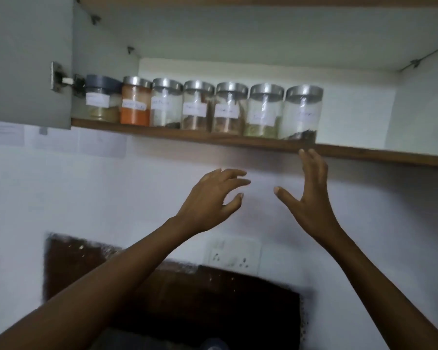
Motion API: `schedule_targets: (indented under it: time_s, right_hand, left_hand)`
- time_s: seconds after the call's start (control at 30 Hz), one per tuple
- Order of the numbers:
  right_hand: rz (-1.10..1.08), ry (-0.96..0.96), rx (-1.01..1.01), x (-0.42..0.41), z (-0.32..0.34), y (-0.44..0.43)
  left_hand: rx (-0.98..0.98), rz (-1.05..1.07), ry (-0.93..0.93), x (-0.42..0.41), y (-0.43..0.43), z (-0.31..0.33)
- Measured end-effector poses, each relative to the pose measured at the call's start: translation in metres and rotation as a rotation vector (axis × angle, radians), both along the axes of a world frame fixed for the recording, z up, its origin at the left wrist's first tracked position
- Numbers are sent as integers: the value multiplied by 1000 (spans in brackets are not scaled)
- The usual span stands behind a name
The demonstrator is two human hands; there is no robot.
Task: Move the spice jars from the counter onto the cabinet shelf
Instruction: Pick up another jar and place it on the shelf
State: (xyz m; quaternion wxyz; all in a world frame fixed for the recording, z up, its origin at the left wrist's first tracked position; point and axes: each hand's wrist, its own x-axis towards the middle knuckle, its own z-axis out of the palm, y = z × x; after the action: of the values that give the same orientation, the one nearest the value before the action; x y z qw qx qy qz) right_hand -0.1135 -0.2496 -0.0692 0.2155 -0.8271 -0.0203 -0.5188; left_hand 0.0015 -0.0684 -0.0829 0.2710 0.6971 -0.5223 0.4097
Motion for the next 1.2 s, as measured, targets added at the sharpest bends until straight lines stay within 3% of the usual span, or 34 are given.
schedule_targets:
  time_s: [0.13,0.33,0.6,0.77,0.97,1.2]
  right_hand:
    - [148,234,39,0,-66,44]
    - [411,761,109,31,-165,112]
    - [458,1105,172,113,-275,216]
    - [396,1156,209,173,-332,263]
    - [284,1126,250,239,-387,311]
    - [267,1082,458,286,-428,345]
  left_hand:
    - [102,21,188,19,70,-47]
    - [153,88,601,69,184,-146]
    - [311,212,863,130,275,-266]
    - [537,443,796,171,307,-319]
    - [882,535,807,199,323,-365]
    - [940,474,811,203,324,-384]
